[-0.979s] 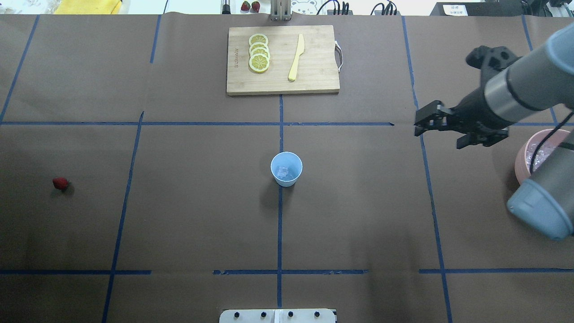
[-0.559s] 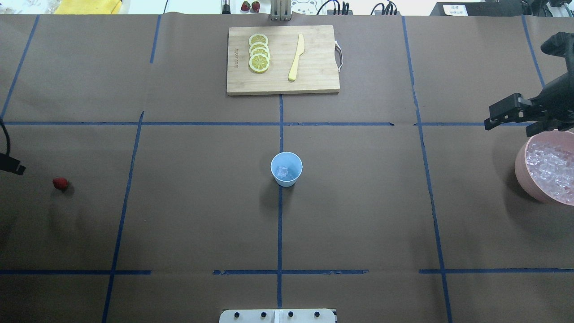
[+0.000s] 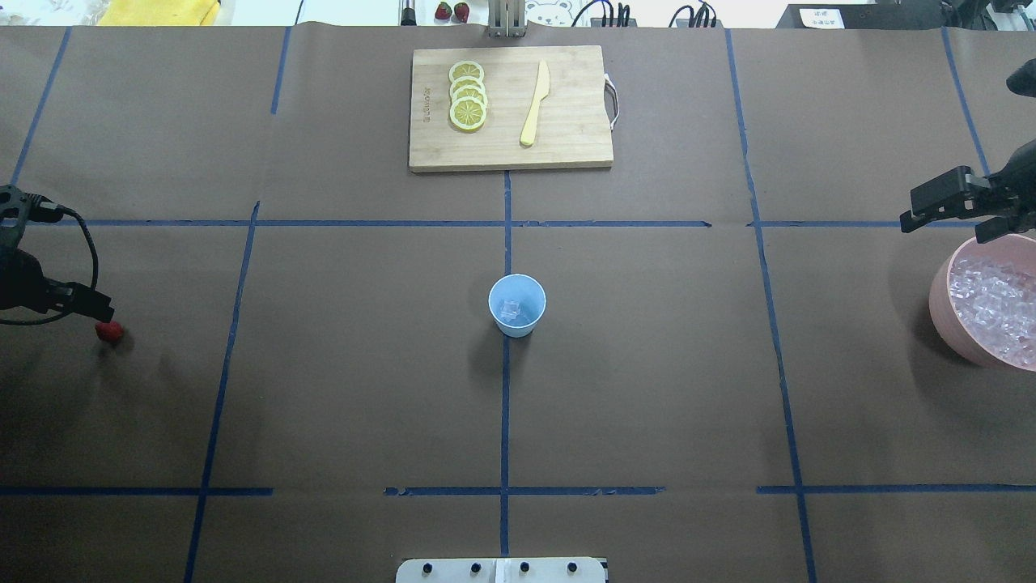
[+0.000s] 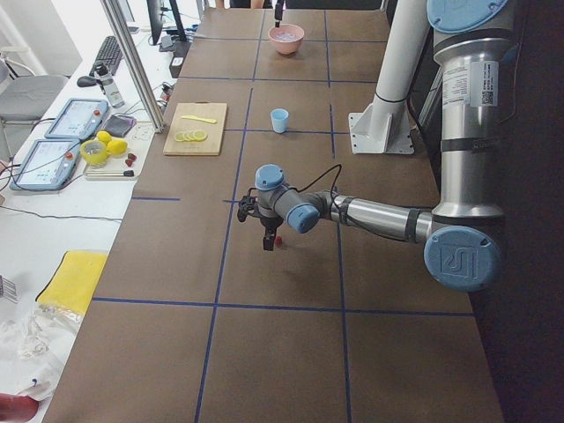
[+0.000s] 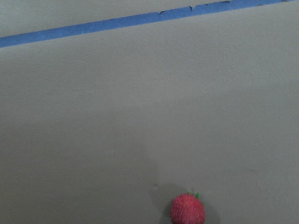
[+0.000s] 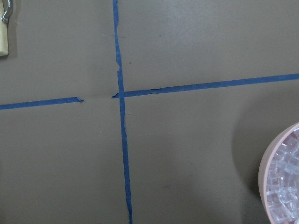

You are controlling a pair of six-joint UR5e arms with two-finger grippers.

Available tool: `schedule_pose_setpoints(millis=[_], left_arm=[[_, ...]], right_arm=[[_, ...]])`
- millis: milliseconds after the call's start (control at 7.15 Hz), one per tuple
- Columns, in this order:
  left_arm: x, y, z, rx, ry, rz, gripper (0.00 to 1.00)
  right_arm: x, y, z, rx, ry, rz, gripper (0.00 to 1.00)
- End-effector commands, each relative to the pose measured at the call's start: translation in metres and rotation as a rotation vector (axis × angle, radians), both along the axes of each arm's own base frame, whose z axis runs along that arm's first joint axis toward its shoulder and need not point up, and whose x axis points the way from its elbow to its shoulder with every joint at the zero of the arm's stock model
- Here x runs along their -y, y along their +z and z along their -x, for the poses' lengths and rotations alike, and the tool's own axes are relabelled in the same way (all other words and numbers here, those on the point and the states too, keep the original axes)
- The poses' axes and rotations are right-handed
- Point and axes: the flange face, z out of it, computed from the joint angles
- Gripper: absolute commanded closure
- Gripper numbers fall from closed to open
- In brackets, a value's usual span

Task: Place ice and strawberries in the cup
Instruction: 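Lower the left gripper onto the red strawberry and grasp it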

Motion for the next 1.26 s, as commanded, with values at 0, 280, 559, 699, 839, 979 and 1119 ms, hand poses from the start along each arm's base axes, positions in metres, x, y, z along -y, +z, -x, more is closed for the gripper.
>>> schedule_pose_setpoints(millis=[0, 280, 559, 699, 839, 979, 1119], left_arm=[[0.007, 0.005, -0.012, 0.004, 0.006, 0.011, 0.00], [0.004, 0.007, -0.019, 0.003, 0.022, 0.017, 0.01], [-0.005, 0.008, -0.034, 0.005, 0.057, 0.022, 0.03], [-0.007, 0.008, -0.036, 0.005, 0.062, 0.022, 0.06], [-0.007, 0.011, -0.037, 0.006, 0.062, 0.026, 0.16], [-0.007, 0.011, -0.037, 0.008, 0.062, 0.026, 0.34], [-0.007, 0.012, -0.036, 0.009, 0.061, 0.026, 0.60]], right_arm=[[0.000, 0.000, 0.000, -0.001, 0.000, -0.002, 0.00], [0.000, 0.001, 0.000, 0.000, 0.000, 0.001, 0.00], [0.000, 0.001, 0.000, 0.000, 0.000, 0.001, 0.00], [-0.001, -0.001, 0.000, 0.001, 0.000, -0.001, 0.00], [-0.001, -0.002, 0.000, 0.002, 0.000, -0.003, 0.00], [-0.002, -0.004, -0.001, 0.004, 0.000, -0.007, 0.00], [-0.002, -0.004, -0.001, 0.010, -0.003, -0.004, 0.00]])
